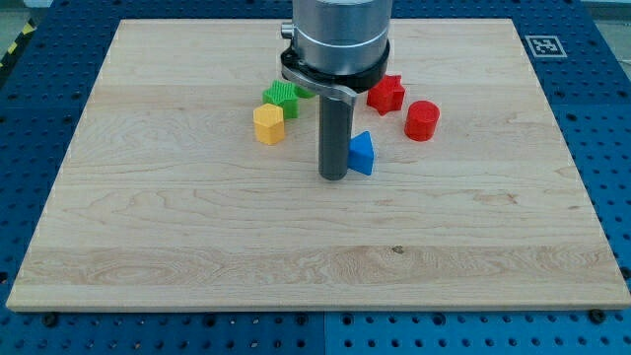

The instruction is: Push the blue triangle to the red circle

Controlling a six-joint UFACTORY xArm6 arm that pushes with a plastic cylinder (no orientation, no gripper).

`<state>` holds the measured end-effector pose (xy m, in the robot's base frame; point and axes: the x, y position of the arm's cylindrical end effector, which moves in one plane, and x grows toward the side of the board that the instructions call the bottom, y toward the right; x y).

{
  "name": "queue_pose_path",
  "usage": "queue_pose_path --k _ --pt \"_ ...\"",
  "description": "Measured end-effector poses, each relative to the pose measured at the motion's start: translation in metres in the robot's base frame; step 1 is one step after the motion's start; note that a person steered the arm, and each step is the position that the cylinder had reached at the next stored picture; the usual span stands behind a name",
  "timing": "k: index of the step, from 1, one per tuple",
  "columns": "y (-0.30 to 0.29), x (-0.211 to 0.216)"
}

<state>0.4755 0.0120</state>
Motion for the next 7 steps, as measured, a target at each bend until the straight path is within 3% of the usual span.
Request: queue_pose_path --k 7 --pt "0.021 -0.022"
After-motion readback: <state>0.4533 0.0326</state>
